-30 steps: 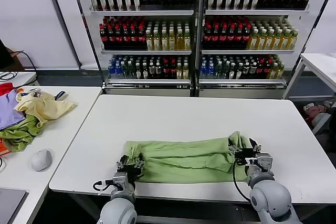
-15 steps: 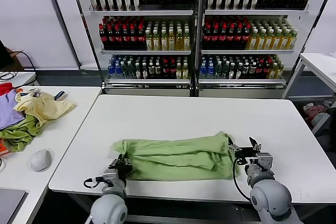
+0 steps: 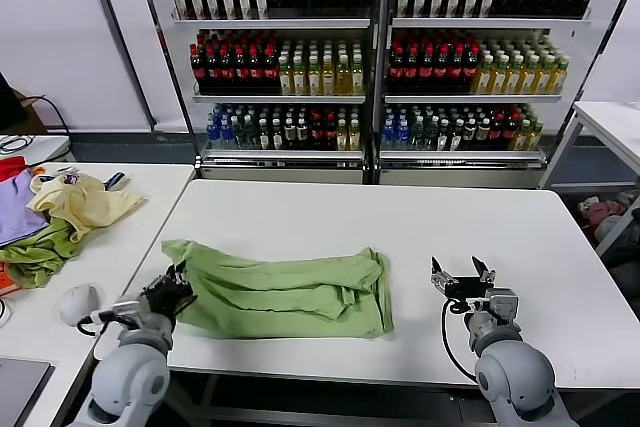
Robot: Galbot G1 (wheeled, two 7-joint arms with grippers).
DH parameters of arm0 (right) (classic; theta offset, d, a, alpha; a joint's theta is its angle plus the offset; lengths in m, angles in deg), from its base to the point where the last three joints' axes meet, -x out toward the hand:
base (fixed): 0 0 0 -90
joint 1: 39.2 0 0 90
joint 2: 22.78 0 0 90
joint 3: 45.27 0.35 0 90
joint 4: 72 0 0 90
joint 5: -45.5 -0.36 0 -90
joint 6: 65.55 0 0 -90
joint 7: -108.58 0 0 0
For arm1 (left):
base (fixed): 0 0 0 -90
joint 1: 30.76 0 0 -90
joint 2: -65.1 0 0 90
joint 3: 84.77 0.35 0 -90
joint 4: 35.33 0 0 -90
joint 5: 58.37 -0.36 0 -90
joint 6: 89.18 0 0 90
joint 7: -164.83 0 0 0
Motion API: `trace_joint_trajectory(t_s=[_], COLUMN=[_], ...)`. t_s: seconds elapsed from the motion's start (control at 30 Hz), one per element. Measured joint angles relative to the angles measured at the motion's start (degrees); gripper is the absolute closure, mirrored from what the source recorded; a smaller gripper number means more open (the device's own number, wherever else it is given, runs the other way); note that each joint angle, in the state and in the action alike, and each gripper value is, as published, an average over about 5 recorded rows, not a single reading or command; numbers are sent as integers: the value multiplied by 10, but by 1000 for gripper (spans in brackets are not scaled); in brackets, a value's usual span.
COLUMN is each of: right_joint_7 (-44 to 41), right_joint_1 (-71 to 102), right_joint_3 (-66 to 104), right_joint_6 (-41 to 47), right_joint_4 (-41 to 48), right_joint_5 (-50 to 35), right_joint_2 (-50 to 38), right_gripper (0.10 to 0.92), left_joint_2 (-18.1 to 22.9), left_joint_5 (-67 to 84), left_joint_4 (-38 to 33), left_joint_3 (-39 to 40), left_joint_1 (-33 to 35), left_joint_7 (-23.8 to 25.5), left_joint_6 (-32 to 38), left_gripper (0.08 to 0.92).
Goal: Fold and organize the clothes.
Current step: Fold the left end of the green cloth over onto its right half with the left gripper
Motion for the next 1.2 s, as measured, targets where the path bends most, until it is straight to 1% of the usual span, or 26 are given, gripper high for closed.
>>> trace_joint_trajectory(t_s=[0.17,0.37,0.57,0.83,0.93,1.13,1.2], right_joint_7=[0,-1,-2,-3,-3,-4,-5], right_joint_1=[3,4,0,-3,-5,-9,-10], right_joint_3=[2,4,5,6,4,-1,-2], right_joint_6=[0,-1,-2,-5,-5,-5,-6], right_joint_4=[-2,-1,3,9,12,17,19], right_joint_5=[3,6,7,7,7,9,11], right_joint_2=[-1,0,2,2,2,3,4], right_gripper=[203,203,203,203,203,203,203], left_joint_2=[14,54,103,157,173,202,206], left_joint_5=[75,136,161,154,147,132,130], left_joint_4=[-47,-65,-48,6,27,56,60], left_joint_3=[12,63,126,197,218,256,266], left_joint_1=[-10,-36,-67,-110,-124,-139,-140], left_joint_7=[-2,-9,-20,-32,-33,-28,-25], left_joint_6=[-4,-4,-3,-5,-6,-12,-15], left_gripper=[865,865,865,864,830,667,598])
